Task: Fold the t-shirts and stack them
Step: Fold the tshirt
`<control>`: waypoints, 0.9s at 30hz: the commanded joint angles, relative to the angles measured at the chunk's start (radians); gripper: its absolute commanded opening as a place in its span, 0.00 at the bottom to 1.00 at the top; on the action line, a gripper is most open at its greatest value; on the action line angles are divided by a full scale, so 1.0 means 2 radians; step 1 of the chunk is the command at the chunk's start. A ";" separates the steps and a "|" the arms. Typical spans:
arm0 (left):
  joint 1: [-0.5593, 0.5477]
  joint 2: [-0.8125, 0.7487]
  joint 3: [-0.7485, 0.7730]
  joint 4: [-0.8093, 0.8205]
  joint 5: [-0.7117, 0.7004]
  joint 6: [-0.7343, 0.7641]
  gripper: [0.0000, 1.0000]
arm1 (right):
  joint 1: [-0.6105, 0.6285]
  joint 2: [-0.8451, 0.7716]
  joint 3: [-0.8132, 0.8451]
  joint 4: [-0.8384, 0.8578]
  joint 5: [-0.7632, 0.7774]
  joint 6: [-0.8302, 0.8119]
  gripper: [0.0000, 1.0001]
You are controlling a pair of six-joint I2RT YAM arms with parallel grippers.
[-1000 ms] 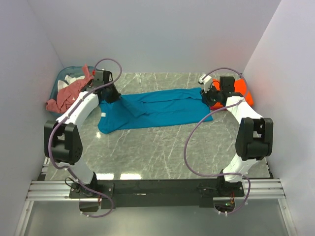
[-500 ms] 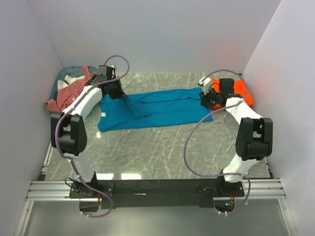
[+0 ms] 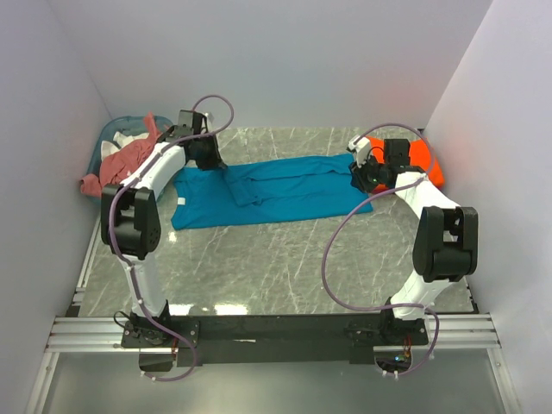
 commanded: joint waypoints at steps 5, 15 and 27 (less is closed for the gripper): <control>0.002 0.017 0.032 -0.002 0.002 0.006 0.00 | 0.003 -0.022 -0.001 0.010 -0.010 0.002 0.36; 0.009 0.045 0.052 -0.006 0.002 0.000 0.00 | 0.003 -0.022 0.000 0.007 -0.012 0.002 0.36; 0.019 0.078 0.122 -0.029 -0.027 -0.013 0.54 | 0.045 -0.031 0.012 -0.030 -0.004 -0.037 0.37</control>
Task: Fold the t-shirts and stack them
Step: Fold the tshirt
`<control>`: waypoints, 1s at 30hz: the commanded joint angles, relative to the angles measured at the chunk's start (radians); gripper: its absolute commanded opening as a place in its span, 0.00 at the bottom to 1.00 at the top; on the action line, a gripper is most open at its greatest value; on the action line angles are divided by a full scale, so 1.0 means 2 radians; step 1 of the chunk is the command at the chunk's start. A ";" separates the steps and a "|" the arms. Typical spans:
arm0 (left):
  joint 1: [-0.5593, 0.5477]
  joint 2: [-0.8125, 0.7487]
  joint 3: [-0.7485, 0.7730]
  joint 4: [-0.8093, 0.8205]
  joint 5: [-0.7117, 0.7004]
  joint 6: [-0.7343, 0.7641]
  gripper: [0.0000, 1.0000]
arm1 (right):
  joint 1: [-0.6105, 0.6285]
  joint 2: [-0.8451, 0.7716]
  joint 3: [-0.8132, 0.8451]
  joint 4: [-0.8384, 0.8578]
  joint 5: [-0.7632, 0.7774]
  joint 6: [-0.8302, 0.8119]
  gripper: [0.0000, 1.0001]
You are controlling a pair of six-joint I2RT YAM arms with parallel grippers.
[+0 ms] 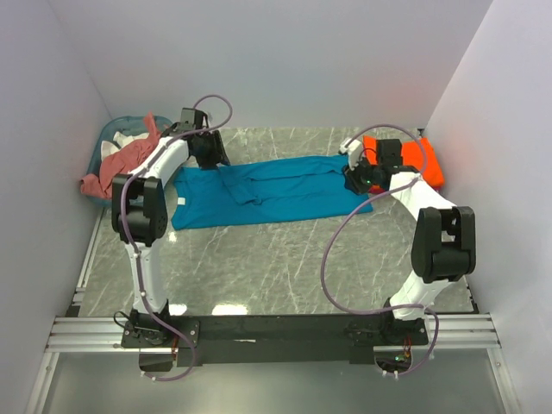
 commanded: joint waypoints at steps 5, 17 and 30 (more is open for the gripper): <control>0.009 -0.118 0.059 0.027 -0.089 0.003 0.68 | 0.102 -0.039 0.031 -0.067 0.000 -0.073 0.38; 0.069 -0.556 -0.377 0.136 -0.132 -0.056 0.99 | 0.314 0.140 0.273 -0.124 0.163 0.065 0.39; 0.069 -0.717 -0.516 0.118 -0.214 -0.028 0.99 | 0.411 0.307 0.438 -0.145 0.307 0.095 0.42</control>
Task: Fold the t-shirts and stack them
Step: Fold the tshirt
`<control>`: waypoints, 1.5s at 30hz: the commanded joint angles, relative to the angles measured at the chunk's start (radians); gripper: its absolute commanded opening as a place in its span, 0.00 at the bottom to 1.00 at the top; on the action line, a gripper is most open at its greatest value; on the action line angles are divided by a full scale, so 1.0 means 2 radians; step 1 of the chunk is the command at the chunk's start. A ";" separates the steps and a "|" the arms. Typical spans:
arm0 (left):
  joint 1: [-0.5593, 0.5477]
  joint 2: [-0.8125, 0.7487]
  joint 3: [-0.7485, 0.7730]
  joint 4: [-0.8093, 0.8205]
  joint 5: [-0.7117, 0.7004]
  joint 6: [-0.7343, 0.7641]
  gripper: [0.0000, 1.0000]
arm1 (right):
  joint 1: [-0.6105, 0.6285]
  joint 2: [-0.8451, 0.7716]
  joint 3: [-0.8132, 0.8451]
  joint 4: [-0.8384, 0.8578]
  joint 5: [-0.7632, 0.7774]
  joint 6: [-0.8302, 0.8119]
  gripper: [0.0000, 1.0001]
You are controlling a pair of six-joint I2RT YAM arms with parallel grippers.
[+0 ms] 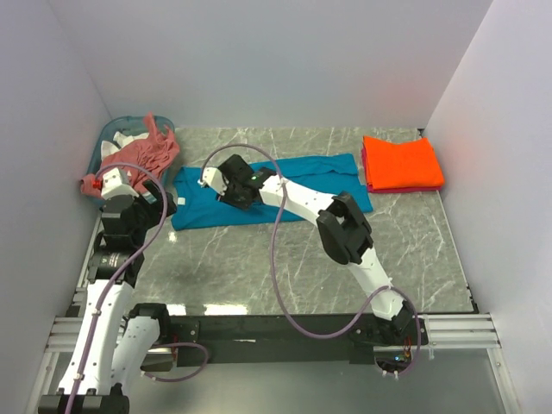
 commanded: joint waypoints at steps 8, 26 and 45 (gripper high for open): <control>0.000 -0.002 0.018 0.022 -0.016 0.006 0.98 | 0.013 0.035 0.038 0.010 0.070 0.002 0.42; 0.000 -0.007 0.017 0.019 -0.019 0.005 0.98 | 0.013 0.041 0.030 0.033 0.074 0.004 0.07; 0.000 -0.009 0.018 0.018 -0.020 0.006 0.98 | -0.056 -0.015 -0.013 0.073 0.064 0.060 0.00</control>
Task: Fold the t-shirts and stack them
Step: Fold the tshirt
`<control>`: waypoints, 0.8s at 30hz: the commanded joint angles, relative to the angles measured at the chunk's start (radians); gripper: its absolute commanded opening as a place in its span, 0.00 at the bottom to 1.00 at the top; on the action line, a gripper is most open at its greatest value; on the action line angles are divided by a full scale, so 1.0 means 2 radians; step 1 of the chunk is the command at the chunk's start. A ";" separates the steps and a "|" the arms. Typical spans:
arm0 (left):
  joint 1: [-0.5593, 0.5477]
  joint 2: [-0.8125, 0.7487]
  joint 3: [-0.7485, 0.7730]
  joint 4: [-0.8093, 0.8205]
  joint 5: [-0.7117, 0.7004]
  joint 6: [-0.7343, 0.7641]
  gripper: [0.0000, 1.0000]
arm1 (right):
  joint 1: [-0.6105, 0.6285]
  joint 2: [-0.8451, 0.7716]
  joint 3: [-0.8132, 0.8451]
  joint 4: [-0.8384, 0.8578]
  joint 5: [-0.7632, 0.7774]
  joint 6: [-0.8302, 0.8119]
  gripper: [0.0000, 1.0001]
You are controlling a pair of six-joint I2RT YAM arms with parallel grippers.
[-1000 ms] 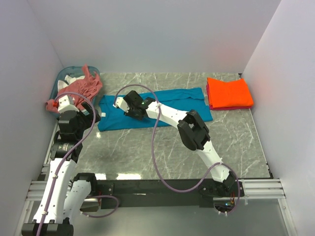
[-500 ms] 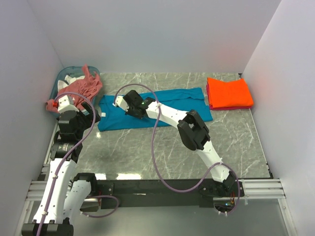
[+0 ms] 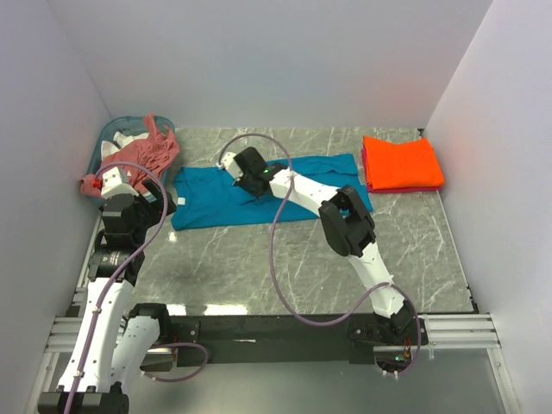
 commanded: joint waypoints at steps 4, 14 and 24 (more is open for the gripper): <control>0.000 -0.006 0.017 0.010 -0.006 0.006 0.98 | -0.016 -0.071 -0.041 -0.006 -0.106 -0.031 0.24; 0.000 -0.011 0.017 0.006 -0.006 0.005 0.98 | 0.009 -0.063 -0.047 0.002 -0.157 -0.113 0.40; 0.000 -0.012 0.017 0.008 -0.006 0.007 0.98 | 0.020 -0.005 0.030 -0.028 -0.128 -0.124 0.42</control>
